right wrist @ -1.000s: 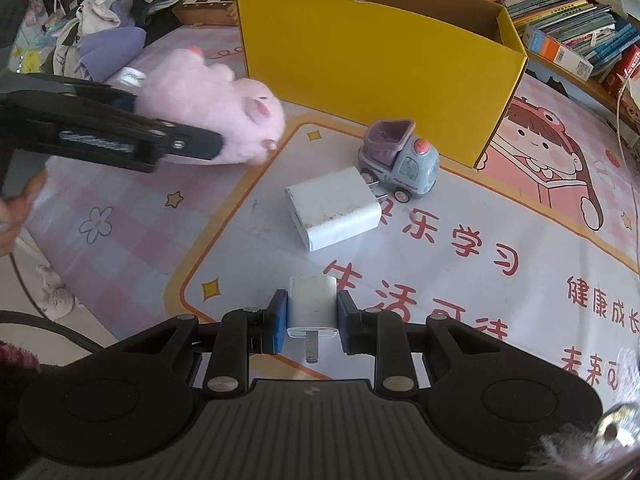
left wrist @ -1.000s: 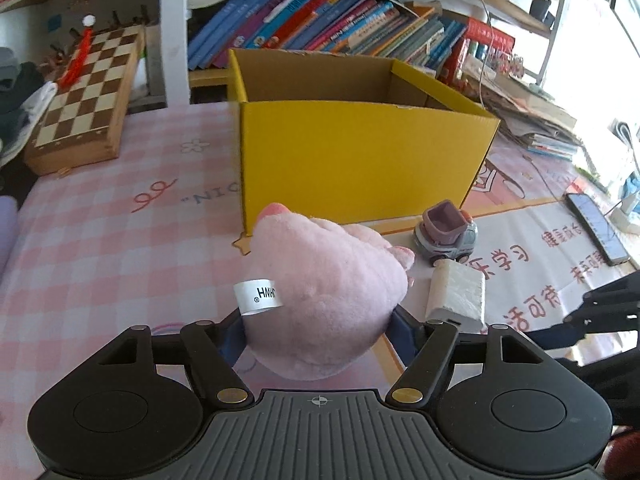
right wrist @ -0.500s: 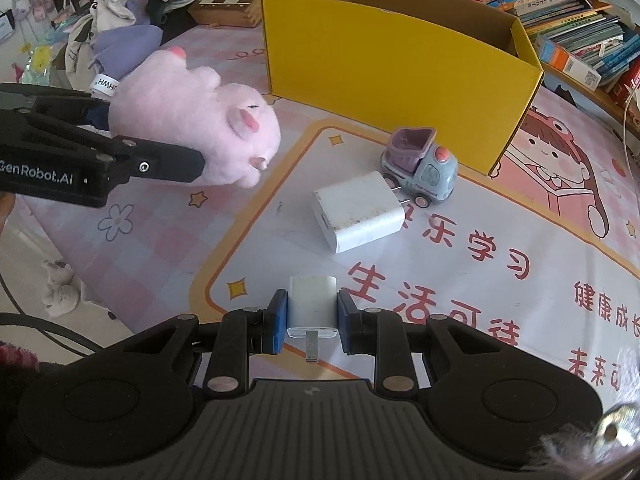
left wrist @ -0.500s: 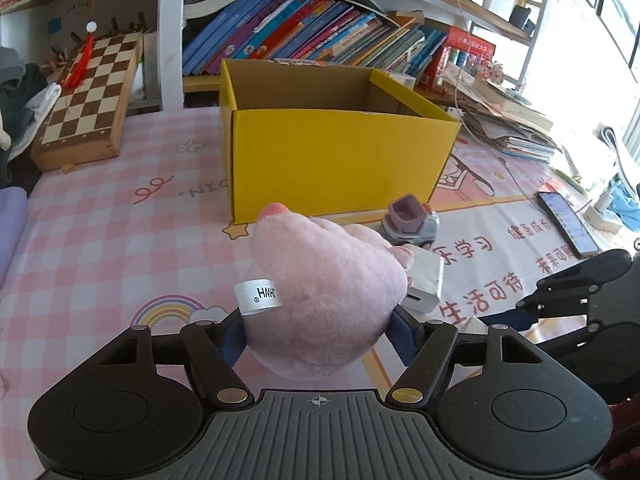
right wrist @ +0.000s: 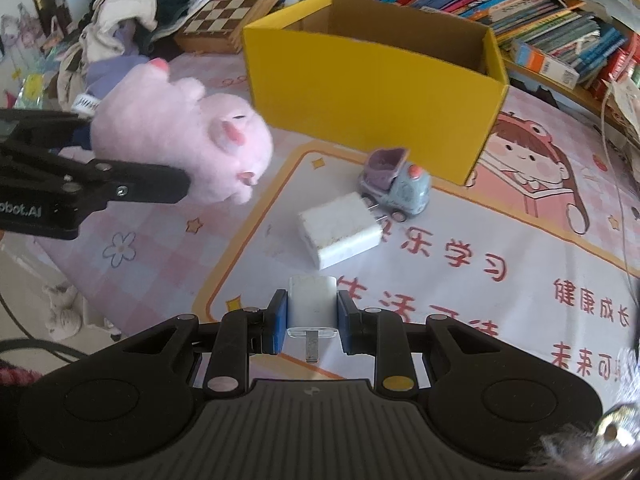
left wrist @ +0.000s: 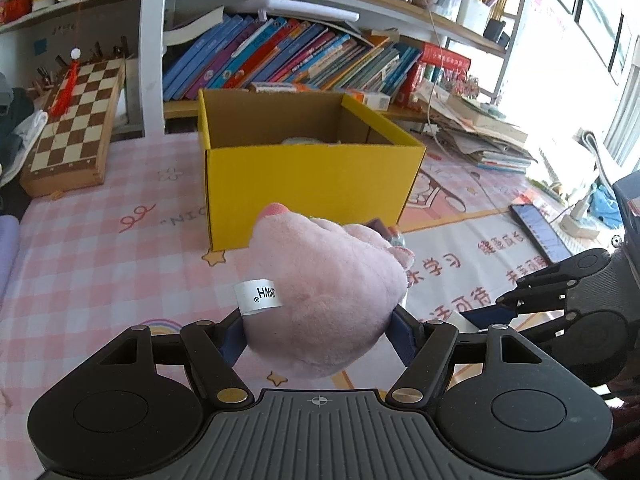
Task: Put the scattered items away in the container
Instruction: 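Lift the plush pig with the left tool while the right tool carries the plug over the box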
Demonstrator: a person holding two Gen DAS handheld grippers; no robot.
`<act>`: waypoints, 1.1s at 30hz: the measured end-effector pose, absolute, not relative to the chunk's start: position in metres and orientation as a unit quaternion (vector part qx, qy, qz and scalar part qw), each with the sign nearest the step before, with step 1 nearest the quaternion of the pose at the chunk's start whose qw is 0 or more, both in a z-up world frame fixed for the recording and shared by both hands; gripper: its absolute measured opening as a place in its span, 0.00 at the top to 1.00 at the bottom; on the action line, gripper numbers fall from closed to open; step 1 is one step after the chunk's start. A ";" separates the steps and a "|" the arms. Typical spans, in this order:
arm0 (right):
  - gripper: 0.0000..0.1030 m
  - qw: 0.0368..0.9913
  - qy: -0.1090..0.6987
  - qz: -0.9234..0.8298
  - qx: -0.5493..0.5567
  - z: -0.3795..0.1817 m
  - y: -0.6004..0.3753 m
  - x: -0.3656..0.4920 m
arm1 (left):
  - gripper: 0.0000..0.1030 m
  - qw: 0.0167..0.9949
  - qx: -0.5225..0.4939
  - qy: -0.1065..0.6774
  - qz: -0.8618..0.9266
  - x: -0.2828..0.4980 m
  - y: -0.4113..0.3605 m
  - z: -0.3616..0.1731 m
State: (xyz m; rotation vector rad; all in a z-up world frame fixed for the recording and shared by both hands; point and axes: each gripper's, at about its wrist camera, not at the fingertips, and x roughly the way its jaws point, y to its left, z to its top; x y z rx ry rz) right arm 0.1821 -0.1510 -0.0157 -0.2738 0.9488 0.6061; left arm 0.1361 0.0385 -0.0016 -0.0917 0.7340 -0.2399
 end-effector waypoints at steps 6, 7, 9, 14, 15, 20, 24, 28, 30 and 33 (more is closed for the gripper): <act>0.77 0.851 0.430 0.280 -0.116 0.005 -0.161 0.196 | 0.31 0.932 -0.051 0.340 -0.116 0.141 0.039 0.012; 0.77 0.853 0.426 0.279 -0.114 0.009 -0.162 0.199 | 0.31 0.933 -0.051 0.336 -0.116 0.143 0.039 0.015; 0.77 0.858 0.418 0.278 -0.111 0.016 -0.165 0.204 | 0.31 0.936 -0.052 0.328 -0.117 0.146 0.038 0.021; 0.77 0.869 0.397 0.276 -0.104 0.035 -0.173 0.218 | 0.31 0.945 -0.046 0.303 -0.117 0.159 0.034 0.038; 0.77 0.871 0.392 0.278 -0.105 0.039 -0.173 0.222 | 0.31 0.946 -0.044 0.299 -0.116 0.163 0.034 0.041; 0.77 0.877 0.367 0.289 -0.114 0.056 -0.175 0.245 | 0.31 0.955 -0.030 0.273 -0.111 0.185 0.032 0.058; 0.77 0.879 0.348 0.300 -0.124 0.067 -0.171 0.270 | 0.31 0.961 -0.020 0.255 -0.101 0.208 0.031 0.070; 0.77 0.879 0.332 0.314 -0.133 0.074 -0.166 0.298 | 0.31 0.962 -0.017 0.257 -0.093 0.233 0.033 0.069; 0.77 0.879 0.325 0.319 -0.141 0.076 -0.163 0.311 | 0.31 0.960 -0.011 0.268 -0.082 0.248 0.034 0.066; 0.77 0.879 0.312 0.326 -0.157 0.078 -0.155 0.333 | 0.31 0.958 0.003 0.276 -0.071 0.267 0.034 0.063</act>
